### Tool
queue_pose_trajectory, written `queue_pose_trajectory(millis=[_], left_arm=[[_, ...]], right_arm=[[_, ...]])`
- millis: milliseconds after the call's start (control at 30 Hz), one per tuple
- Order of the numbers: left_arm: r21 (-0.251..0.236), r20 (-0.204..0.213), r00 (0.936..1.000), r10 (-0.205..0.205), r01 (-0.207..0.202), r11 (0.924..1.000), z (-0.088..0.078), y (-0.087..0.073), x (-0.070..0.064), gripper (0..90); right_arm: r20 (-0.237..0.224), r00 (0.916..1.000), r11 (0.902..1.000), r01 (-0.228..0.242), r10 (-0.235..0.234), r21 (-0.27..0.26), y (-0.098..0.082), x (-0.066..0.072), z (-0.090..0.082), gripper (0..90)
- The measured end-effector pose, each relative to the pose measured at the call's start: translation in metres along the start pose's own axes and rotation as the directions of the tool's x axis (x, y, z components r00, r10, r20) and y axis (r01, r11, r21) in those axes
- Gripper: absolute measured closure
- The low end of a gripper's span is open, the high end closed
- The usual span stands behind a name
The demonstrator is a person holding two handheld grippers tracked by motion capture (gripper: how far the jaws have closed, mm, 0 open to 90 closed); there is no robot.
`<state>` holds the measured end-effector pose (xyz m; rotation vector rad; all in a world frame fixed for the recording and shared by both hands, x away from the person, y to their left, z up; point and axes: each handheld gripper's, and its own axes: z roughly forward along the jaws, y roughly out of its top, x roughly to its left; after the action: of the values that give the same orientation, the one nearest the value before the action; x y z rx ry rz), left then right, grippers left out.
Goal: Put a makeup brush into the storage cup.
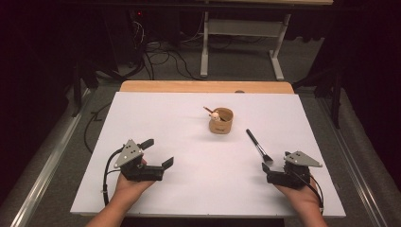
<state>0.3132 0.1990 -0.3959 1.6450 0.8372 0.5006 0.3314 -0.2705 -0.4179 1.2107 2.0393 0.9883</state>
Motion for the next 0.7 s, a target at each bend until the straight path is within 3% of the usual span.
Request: queue_pose_trajectory(millis=[333,433,467,700], left_arm=[[-0.003,-0.017,0.9998,-0.006,0.006,1.0000,-0.002,-0.002,0.001,2.1],[0.000,-0.008,0.9998,-0.020,0.020,0.9998,-0.003,-0.001,0.002,2.4],[-0.003,-0.004,0.9994,-0.034,0.034,0.9994,-0.003,0.000,0.002,2.4],[-0.003,-0.004,0.9996,-0.028,0.028,0.9996,-0.004,0.000,0.001,2.7]], right_arm=[[0.007,1.0000,0.9936,0.004,-0.004,0.113,0.004,-0.005,0.004,7.0],[0.005,0.9987,0.9873,0.049,-0.050,0.152,0.006,-0.004,0.003,6.8],[-0.002,0.9989,0.9860,0.046,-0.046,0.161,0.007,-0.003,0.003,6.8],[-0.033,0.9992,0.9724,0.031,-0.023,0.232,0.011,-0.004,0.000,6.8]])
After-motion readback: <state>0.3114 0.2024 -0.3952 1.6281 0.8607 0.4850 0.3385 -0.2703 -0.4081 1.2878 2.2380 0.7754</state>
